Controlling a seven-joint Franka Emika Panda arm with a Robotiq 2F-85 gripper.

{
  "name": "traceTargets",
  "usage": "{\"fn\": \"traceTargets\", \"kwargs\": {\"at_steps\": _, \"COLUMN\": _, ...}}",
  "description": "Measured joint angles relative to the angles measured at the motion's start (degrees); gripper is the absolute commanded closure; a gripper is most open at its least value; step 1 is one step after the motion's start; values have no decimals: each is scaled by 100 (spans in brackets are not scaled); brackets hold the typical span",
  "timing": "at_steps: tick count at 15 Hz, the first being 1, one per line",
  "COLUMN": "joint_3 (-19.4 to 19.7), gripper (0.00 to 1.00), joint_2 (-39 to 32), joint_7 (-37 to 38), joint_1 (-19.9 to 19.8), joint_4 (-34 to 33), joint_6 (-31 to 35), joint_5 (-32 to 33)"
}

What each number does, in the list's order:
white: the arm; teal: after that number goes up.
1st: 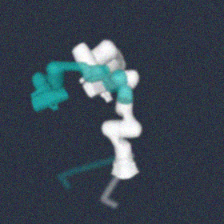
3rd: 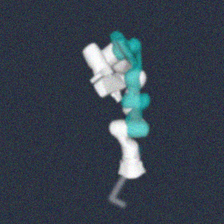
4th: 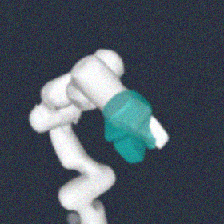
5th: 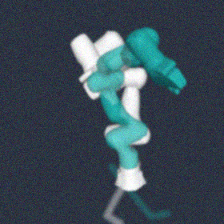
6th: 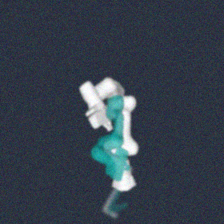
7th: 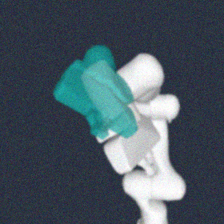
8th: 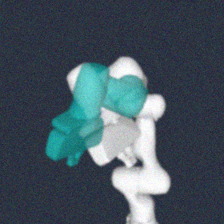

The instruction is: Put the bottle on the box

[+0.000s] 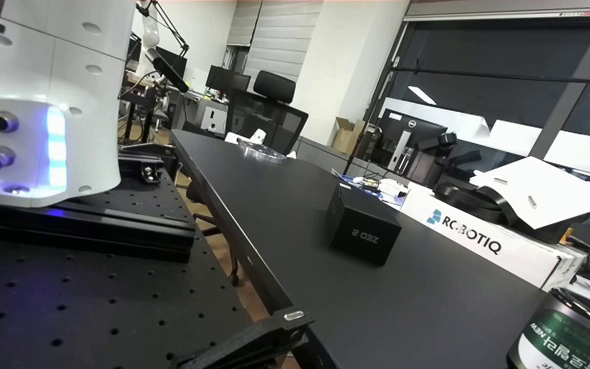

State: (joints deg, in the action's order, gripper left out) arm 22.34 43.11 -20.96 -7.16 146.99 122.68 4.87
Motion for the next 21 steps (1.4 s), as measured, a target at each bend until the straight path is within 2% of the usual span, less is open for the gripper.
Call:
{"fn": "traceTargets", "kwargs": {"at_steps": 5, "joint_3": 595, "gripper": 0, "joint_2": -1508, "joint_7": 5, "joint_1": -220, "joint_4": -746, "joint_6": 1137, "joint_5": -315}}
{"fn": "traceTargets", "kwargs": {"at_steps": 8, "joint_3": 696, "gripper": 0, "joint_2": -2479, "joint_7": 4, "joint_1": -337, "joint_4": -1164, "joint_6": 1595, "joint_5": -623}}
{"fn": "traceTargets", "kwargs": {"at_steps": 14, "joint_3": 597, "gripper": 0, "joint_2": -4137, "joint_7": -21, "joint_1": -589, "joint_4": -1703, "joint_6": 1758, "joint_5": -1226}}
{"fn": "traceTargets", "kwargs": {"at_steps": 17, "joint_3": 452, "gripper": 0, "joint_2": -4661, "joint_7": -198, "joint_1": -872, "joint_4": -1883, "joint_6": 1734, "joint_5": -1498}}
{"fn": "traceTargets", "kwargs": {"at_steps": 21, "joint_3": 283, "gripper": 0, "joint_2": -5100, "joint_7": -465, "joint_1": -1321, "joint_4": -1982, "joint_6": 1691, "joint_5": -1550}}
